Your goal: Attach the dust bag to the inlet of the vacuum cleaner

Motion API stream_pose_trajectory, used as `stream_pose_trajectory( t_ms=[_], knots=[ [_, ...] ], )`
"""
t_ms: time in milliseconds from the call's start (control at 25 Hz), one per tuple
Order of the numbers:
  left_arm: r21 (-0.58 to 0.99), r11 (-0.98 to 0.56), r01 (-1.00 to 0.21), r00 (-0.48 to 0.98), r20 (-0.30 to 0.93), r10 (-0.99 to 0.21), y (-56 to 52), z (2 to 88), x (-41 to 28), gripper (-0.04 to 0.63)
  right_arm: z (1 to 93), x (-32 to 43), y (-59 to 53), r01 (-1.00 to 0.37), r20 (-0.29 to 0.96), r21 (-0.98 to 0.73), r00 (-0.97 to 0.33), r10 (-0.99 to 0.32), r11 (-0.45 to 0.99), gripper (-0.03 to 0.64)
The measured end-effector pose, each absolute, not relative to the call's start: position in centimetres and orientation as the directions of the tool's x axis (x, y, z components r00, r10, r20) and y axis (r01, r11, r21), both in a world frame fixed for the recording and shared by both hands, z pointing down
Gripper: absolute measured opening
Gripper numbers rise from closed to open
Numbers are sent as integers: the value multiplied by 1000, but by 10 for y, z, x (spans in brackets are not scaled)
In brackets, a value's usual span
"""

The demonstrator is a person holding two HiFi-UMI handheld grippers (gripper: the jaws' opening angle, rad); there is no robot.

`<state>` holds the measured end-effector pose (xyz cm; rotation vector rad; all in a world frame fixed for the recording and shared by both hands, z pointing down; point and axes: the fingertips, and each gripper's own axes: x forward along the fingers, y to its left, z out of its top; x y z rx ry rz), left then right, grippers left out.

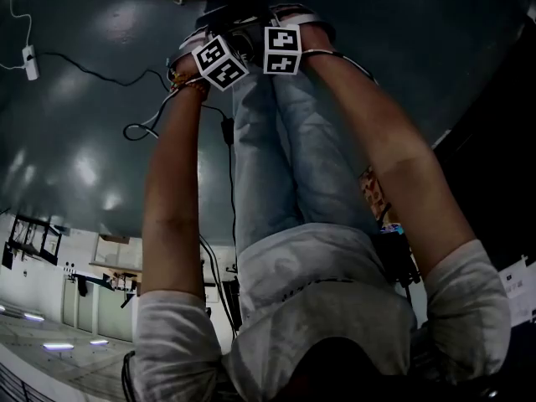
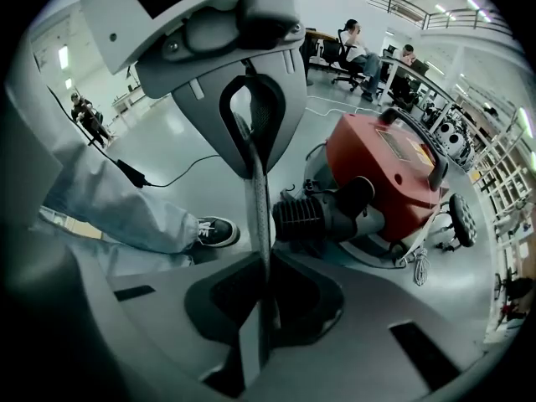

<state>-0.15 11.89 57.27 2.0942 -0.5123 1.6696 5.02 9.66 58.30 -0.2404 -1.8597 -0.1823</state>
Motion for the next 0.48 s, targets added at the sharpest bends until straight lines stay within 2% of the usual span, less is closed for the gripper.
stream_pose_trajectory(
  t_ms=[320, 480],
  knots=[
    [50, -896, -441, 199, 979, -44, 79, 593, -10, 18, 609, 42, 62, 231, 959, -15, -273, 80, 973, 32],
    [74, -884, -461, 203, 979, -24, 93, 598, -17, 15, 591, 33, 70, 277, 965, 29, -259, 46, 961, 32]
  ],
)
